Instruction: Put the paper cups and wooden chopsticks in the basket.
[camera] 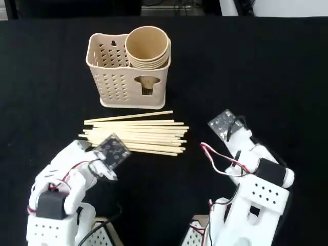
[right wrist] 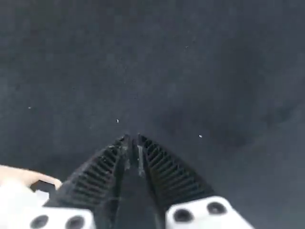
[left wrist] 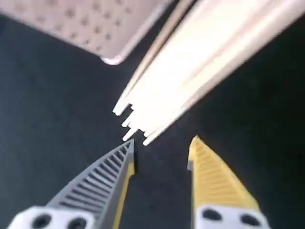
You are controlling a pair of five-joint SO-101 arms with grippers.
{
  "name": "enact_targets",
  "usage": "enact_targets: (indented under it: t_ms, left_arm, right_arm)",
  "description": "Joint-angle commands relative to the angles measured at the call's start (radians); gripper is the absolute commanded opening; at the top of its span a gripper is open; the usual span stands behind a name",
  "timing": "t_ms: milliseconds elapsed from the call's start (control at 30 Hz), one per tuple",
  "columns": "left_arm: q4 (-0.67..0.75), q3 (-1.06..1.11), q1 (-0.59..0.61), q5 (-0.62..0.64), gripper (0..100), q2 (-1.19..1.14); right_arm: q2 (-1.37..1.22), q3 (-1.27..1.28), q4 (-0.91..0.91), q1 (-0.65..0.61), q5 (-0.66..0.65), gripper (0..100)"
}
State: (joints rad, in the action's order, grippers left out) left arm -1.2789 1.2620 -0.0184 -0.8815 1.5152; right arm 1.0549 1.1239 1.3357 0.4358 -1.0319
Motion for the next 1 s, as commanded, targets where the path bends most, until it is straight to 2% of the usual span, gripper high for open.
enact_targets:
  t_ms: [0,133,200,267,467,733,867,967]
  left_arm:
    - [0.057,-0.143,-0.035,-0.086,20,-0.247]
    - [0.083,-0.346,-0.079,-0.160,19,-0.554]
    - [0.083,-0.432,-0.111,-0.203,19,-0.689]
    - [0.083,-0.490,-0.128,-0.296,19,-0.815]
    - [0.092,-0.565,-0.163,-0.493,19,-1.080]
    - [0.242,-0.545,-0.182,-0.511,19,-1.221]
    - [0.324,-0.489,-0.183,-0.512,12,-1.238]
    - [0.382,-0.423,-0.186,-0.511,12,-1.229]
  right_arm:
    - [0.008,0.077,-0.044,-0.068,-0.006,1.6]
    - [0.007,0.143,-0.069,-0.221,0.046,1.6]
    - [0.004,0.154,-0.103,-0.233,0.083,1.5]
    - [0.004,0.170,-0.126,-0.233,0.101,1.5]
    - [0.004,0.200,-0.167,-0.207,0.144,1.5]
    - [0.004,0.225,-0.193,-0.203,0.147,1.5]
    - [0.005,0.226,-0.195,-0.203,0.149,1.4]
    - [0.005,0.226,-0.195,-0.203,0.149,1.4]
